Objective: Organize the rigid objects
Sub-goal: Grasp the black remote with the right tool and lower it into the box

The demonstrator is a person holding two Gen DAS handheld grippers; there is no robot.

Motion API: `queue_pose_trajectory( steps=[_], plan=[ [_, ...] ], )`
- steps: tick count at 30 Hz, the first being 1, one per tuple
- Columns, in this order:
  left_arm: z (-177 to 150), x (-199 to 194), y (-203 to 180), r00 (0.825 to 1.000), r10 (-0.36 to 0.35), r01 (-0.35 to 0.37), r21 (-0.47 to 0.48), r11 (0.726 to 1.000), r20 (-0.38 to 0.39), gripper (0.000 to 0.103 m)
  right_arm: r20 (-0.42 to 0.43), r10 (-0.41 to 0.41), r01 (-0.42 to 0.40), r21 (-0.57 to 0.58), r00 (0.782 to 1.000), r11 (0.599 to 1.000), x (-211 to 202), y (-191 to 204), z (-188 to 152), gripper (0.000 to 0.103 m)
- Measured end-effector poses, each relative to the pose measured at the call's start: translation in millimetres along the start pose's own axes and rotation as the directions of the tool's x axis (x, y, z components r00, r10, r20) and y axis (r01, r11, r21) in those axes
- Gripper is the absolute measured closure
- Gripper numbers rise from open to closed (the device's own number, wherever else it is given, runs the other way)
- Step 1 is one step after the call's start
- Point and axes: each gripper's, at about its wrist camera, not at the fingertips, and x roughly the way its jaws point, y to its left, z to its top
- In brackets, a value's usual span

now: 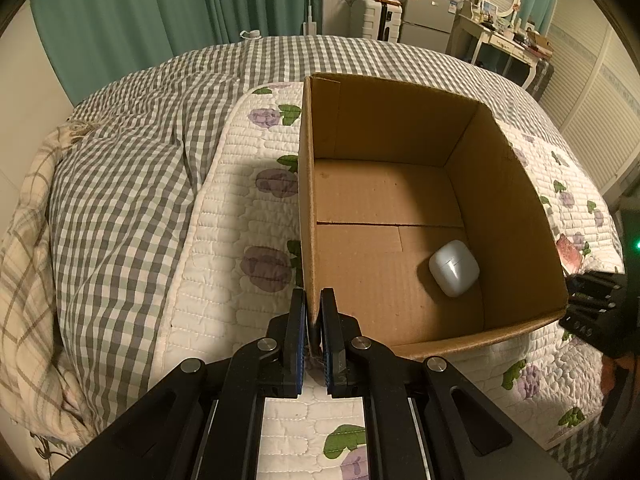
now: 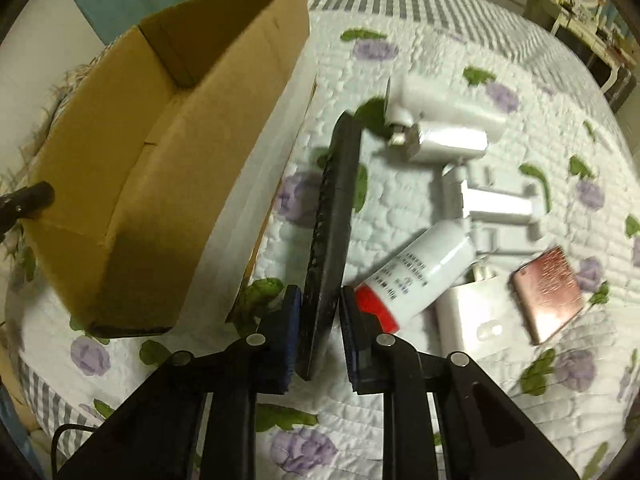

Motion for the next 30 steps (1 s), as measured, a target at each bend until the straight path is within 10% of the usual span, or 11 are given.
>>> queue_pose_trajectory(
  steps=[18,30],
  plan=[
    [-1,1,1,1.0,0.011,-0.011,0.0,1.0,-0.003,0.096,0.242,0.05,-0.031,-0.082,0.969,0.996,-89,30,34,0.085],
    [0,1,0,1.0,0.003,-0.003,0.004,1.0,-0.004,0.096,0.343,-0.072,0.121,-0.122,0.936,0.985,-110,52,51,0.086]
  ],
)
